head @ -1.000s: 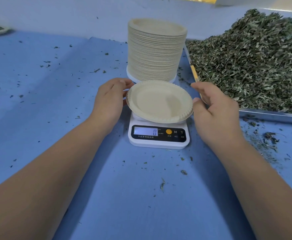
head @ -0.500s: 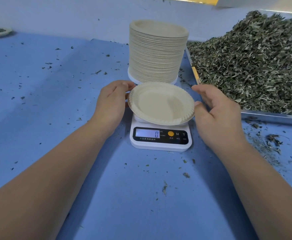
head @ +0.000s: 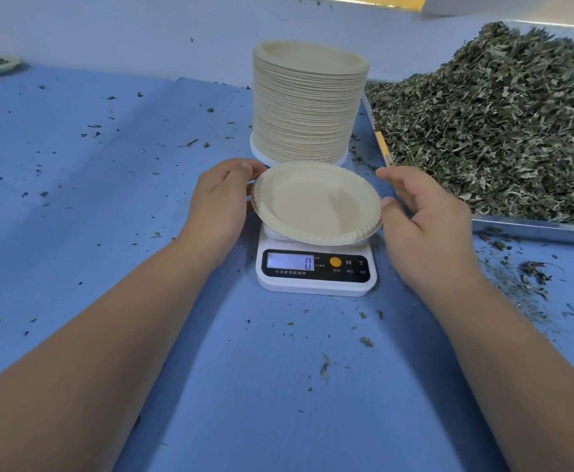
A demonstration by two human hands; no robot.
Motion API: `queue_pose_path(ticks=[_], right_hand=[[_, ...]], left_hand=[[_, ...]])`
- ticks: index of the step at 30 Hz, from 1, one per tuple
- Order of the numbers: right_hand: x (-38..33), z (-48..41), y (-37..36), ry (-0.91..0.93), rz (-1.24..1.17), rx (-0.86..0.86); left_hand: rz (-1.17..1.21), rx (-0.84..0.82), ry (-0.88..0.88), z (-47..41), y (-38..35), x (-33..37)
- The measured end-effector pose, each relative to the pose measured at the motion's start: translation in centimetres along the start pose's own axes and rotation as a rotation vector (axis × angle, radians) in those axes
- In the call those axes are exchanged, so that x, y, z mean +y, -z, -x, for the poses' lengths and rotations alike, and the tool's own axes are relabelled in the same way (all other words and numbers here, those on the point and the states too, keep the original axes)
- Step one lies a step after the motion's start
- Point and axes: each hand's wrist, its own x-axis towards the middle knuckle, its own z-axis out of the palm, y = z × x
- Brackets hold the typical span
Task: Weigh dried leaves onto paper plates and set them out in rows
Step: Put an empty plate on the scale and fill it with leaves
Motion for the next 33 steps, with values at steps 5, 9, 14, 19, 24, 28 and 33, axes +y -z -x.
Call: queue_pose_path(ticks=[5, 9, 14, 19, 24, 28, 33], right_hand=[[0.1, -0.1, -0.1, 0.003, -0.012, 0.003], [0.2, -0.1, -0.1, 0.005, -0.021, 0.0], [0.2, -0.1, -0.1, 0.008, -0.023, -0.004], [0.0, -0.6, 0.5, -0.008, -0.074, 0.02], [-0.3, -4.2, 0.7, -0.041, -0.137, 0.124], [1.1, -8.6, 0.2, -0.131, 0.038, 0.081], [3.9, -13.7, -1.2, -0.218, 0.336, -0.077]], left_hand=[[0.001, 0.01, -0.003, 0.1, 0.0, 0.1], [-0.004, 0.01, -0.002, 0.1, 0.0, 0.1], [-0.004, 0.004, -0.007, 0.1, 0.1, 0.1], [0.147, 0.059, 0.154, -1.3, 0.1, 0.4], [0.172, 0.203, 0.184, -5.0, -0.2, 1.0], [0.144, 0.182, 0.112, -5.1, -0.5, -0.8], [0.154, 0.103, 0.117, -5.3, -0.4, -1.1]])
